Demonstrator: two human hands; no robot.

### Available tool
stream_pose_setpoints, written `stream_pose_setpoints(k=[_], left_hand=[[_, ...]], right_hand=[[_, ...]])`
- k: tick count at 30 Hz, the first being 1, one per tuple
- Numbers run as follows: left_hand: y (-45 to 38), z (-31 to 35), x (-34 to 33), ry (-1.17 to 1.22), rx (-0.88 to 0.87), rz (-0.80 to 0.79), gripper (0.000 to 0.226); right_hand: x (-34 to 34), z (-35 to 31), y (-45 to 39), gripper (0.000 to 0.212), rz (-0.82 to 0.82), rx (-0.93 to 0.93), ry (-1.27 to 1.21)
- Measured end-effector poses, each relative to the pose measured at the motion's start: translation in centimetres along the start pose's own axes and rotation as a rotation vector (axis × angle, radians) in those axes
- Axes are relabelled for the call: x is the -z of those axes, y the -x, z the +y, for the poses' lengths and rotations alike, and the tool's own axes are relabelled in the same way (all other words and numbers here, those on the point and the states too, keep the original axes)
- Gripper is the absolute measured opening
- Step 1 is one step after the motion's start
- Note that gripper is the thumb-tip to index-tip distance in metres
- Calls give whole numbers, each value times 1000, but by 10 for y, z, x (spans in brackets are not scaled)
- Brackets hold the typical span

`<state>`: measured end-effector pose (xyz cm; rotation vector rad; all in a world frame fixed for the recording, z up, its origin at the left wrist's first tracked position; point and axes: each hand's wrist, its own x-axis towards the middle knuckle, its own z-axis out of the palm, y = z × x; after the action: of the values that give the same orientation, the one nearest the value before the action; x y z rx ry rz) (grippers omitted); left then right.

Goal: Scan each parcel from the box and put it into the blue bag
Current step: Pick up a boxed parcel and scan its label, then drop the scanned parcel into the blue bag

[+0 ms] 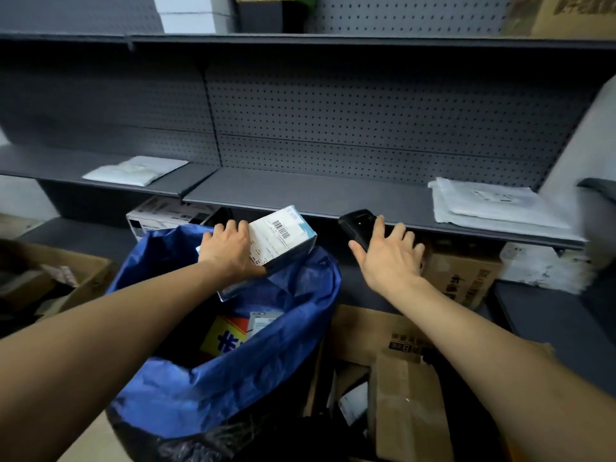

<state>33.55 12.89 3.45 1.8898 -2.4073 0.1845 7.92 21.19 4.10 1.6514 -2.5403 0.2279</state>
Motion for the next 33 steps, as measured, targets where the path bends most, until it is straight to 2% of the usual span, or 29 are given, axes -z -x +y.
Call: stream_pose_setpoints(k=[7, 12, 16, 20, 25, 33], left_hand=[[9, -74, -16, -59, 74, -108, 99], [12, -101, -37, -67, 86, -189, 99], [10, -113, -60, -99, 52, -280, 107], [8, -116, -85, -228, -38, -351, 116], [4, -107, -116, -268, -81, -440, 112], [-7, -65, -175, -65, 193, -604, 108]], right_hand=[[-12, -72, -5, 81, 13, 126, -22], [-22, -98, -10, 81, 11, 171, -20], [-33, -104, -15, 81, 11, 182, -1], [-44, -98, -24, 82, 3, 195, 20], [-56, -88, -33, 82, -13, 190, 25], [-83, -63, -48, 81, -9, 192, 47]])
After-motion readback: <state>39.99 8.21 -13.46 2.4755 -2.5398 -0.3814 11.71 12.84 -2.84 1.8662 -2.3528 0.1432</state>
